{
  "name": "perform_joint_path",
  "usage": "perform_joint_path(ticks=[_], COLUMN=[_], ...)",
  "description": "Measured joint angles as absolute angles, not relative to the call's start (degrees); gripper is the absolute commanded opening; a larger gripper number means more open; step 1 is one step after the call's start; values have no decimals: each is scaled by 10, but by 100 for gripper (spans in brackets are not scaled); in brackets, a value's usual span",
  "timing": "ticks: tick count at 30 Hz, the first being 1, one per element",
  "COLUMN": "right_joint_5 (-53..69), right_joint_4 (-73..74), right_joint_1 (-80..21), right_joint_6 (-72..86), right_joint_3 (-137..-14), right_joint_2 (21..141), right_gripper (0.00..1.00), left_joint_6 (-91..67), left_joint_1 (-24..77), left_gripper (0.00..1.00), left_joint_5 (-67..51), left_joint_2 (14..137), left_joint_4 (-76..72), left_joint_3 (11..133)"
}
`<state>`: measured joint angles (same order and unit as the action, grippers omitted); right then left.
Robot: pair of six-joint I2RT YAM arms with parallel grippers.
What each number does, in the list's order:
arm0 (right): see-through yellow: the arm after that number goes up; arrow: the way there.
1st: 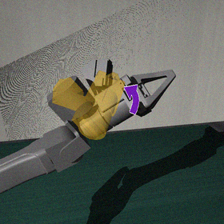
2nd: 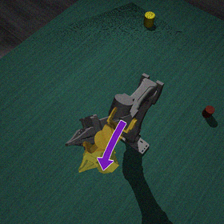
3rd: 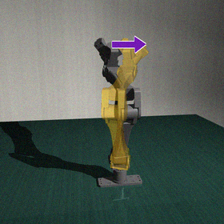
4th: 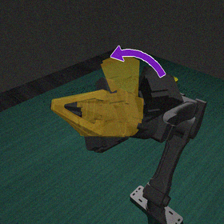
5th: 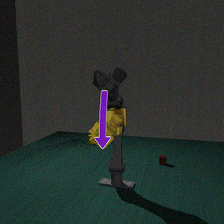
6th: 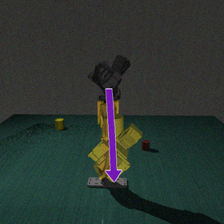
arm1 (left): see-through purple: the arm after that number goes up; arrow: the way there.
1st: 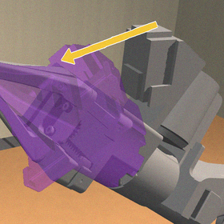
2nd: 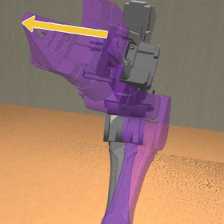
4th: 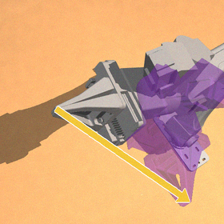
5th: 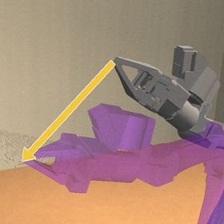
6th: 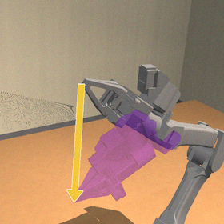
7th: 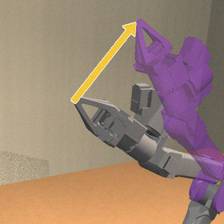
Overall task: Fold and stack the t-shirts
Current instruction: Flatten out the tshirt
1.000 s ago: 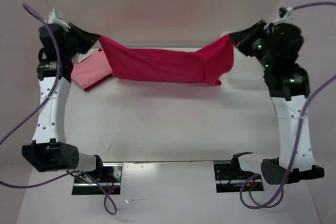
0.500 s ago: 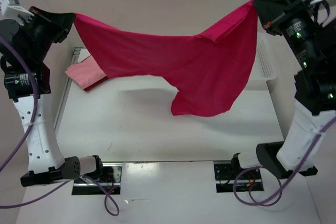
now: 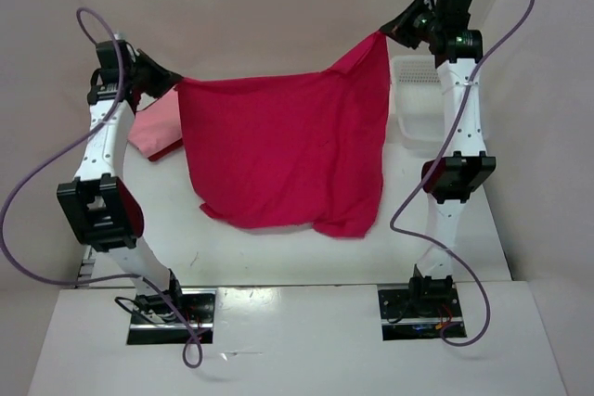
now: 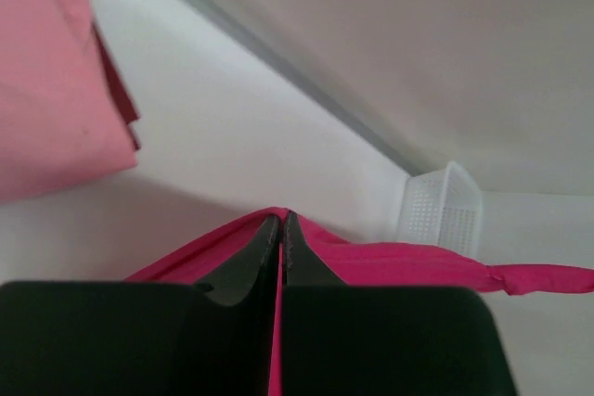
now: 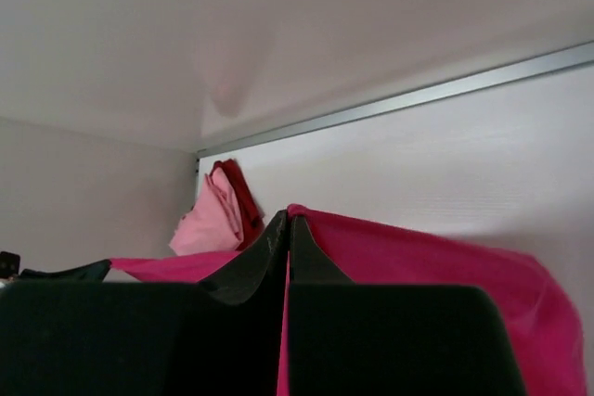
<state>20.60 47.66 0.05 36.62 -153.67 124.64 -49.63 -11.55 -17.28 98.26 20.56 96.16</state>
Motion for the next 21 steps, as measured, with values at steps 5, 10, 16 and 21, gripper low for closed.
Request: perform_joint_path(ticks=[5, 10, 16, 21], right_joint_5=[228, 262, 303, 293], right_joint_4=[440, 367, 342, 327], right_joint_1=[20, 43, 57, 55], right_joint_6=[396, 428, 423, 376], right_joint_3=[-1571, -1583, -1557, -1221], right_joint_2=[1235, 1159, 1078, 904], right_gripper=[0, 0, 0, 0], left_joint_6=[-529, -559, -563, -540], left_joint_1=[-112, -119, -137, -138], left_gripper=[1, 1, 1, 2], left_joint_5=[-202, -219, -222, -217], left_joint_2=[1008, 990, 949, 886], left_joint_4=[197, 140, 95, 87], left_joint_3=[1074, 1162, 1115, 927])
